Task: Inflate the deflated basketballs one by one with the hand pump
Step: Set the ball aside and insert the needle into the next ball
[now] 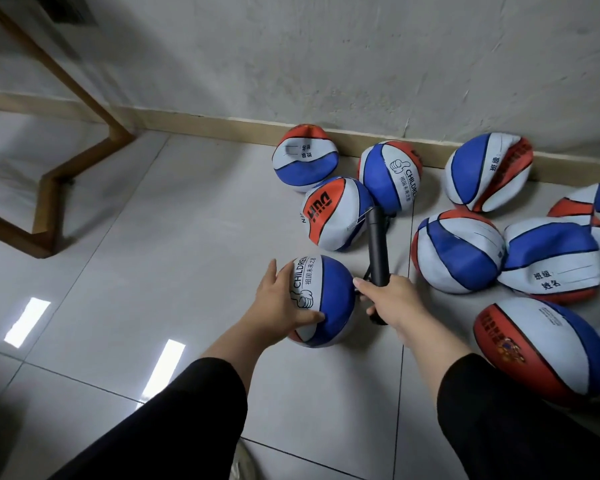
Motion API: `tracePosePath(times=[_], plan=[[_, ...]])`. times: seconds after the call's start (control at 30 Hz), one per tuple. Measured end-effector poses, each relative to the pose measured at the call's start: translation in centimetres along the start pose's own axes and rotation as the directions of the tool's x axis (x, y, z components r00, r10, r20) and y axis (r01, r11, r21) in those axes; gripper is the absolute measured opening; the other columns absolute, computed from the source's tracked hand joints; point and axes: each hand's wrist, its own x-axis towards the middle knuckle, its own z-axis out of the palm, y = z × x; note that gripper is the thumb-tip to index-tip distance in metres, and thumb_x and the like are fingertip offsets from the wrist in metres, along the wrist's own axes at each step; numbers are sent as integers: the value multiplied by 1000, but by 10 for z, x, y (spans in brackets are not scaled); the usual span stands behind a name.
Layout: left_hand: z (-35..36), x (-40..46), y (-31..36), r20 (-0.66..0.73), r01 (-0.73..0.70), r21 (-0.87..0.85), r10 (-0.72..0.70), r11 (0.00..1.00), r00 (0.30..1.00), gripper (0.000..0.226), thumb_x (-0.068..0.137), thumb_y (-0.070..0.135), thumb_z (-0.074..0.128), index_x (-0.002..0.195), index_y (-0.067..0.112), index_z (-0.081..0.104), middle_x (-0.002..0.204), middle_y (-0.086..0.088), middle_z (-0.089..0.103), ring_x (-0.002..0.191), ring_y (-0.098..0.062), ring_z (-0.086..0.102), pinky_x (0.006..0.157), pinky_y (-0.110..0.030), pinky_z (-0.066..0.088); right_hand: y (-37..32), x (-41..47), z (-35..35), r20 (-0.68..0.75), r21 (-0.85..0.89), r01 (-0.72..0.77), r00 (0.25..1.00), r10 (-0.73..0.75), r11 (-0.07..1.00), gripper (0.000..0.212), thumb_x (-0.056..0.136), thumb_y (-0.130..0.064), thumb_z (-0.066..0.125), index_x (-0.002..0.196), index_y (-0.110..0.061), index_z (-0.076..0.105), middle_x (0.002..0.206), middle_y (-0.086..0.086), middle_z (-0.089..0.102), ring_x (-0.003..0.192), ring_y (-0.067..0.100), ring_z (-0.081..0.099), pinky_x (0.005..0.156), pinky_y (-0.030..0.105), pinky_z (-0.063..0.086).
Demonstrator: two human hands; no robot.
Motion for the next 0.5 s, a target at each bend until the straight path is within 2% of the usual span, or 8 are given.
tracePosePath(times=[0.1, 0.17, 0.23, 0.4, 0.5], plan=[[2, -1, 12, -55, -102, 134, 111, 986, 992, 122, 70, 59, 89, 164, 35, 16, 174, 2, -8, 160, -21, 5, 123, -50, 29, -2, 0, 7, 49, 76, -34, 998, 30, 997, 30, 89, -28, 78, 98, 0, 71, 69, 5, 68, 55, 19, 54, 51, 28, 47], [12, -3, 17, -31, -112, 307, 128, 945, 991, 125, 66, 70, 84, 163, 42, 11, 174, 3, -6, 160, -26, 1, 122, -57, 26, -4, -3, 13, 110, 58, -43, 993, 37, 997, 28, 88, -25, 77, 93, 1, 72, 65, 6, 67, 52, 20, 53, 49, 27, 44], [21, -3, 17, -44, -86, 402, 113, 912, 993, 124, 65, 74, 82, 162, 45, 11, 173, 2, -1, 159, -28, -2, 123, -57, 22, -5, -6, 19, 107, 58, -64, 993, 58, 996, 27, 86, -25, 76, 89, 1, 73, 64, 7, 68, 51, 19, 53, 51, 28, 43], [25, -5, 9, -79, -102, 407, 147, 908, 986, 113, 70, 69, 81, 160, 44, 17, 171, 0, 8, 158, -29, 0, 122, -53, 21, -1, -14, 23, 148, 169, -199, 973, 175, 965, 23, 89, -28, 76, 89, -5, 76, 66, 9, 70, 49, 17, 53, 56, 28, 43], [23, -6, 7, -65, -108, 401, 146, 910, 987, 118, 67, 73, 81, 160, 45, 14, 172, 1, 6, 158, -29, -1, 122, -55, 20, -2, -15, 25, 119, 177, -169, 982, 149, 969, 14, 88, -21, 77, 87, -8, 73, 65, 5, 70, 50, 14, 53, 52, 25, 43]])
